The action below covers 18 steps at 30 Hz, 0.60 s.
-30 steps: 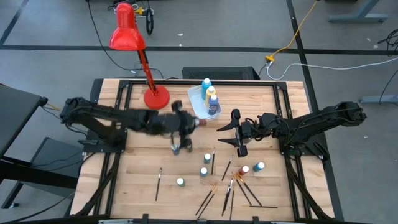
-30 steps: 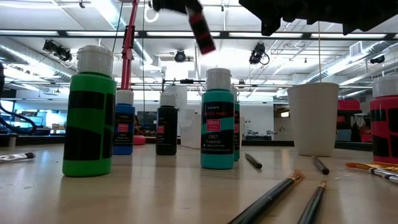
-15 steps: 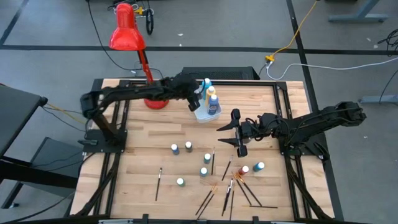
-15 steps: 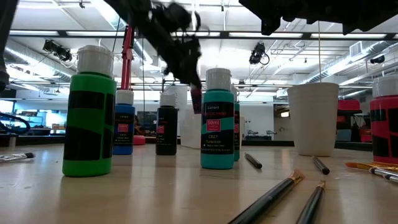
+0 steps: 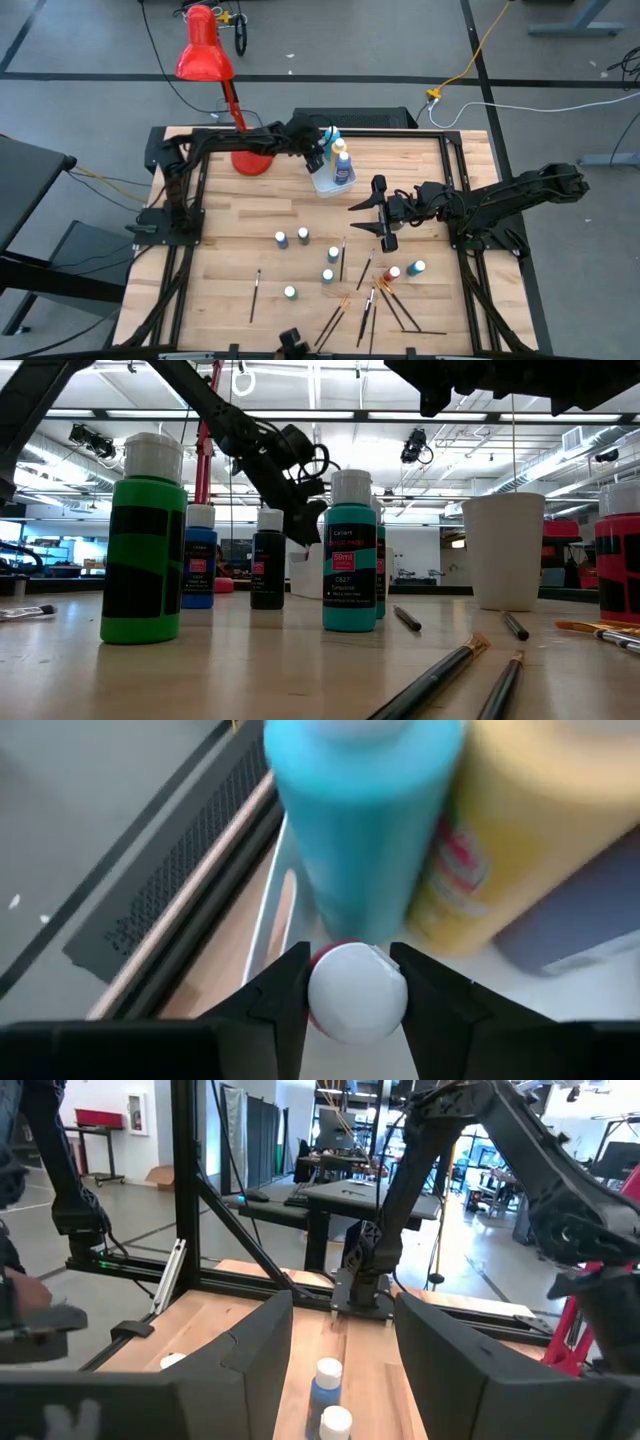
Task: Pick & Place Paint Supplies
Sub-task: Put the small red paint bottle into the white bin
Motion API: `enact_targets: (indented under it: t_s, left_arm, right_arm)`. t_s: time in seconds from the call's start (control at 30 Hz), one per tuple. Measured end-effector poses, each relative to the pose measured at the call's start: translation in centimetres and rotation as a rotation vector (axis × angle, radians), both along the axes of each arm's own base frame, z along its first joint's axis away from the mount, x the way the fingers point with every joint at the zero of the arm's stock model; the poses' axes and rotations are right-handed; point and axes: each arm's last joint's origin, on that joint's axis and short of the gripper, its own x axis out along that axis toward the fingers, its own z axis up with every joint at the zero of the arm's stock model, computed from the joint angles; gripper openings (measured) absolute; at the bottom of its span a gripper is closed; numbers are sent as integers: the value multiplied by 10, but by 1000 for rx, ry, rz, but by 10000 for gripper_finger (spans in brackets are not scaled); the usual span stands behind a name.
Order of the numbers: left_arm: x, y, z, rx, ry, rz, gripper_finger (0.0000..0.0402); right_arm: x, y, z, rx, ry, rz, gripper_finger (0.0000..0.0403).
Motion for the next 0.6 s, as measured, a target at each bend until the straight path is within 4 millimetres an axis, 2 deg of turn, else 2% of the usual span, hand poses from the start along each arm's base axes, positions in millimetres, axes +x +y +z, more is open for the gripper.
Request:
enact_targets:
  t_s: [0.23,0.5,0.6]
  left_arm:
    - [3,8,-6,35,-6,-35,147]
    - [4,10,-5,55,-39,-30,187]
    - [2,5,0,36,-28,-48,199]
  right_arm:
    - [0,0,0,0,0,0,178]
    - [0,0,0,0,1,0,178]
    - [0,0,0,0,4,0,178]
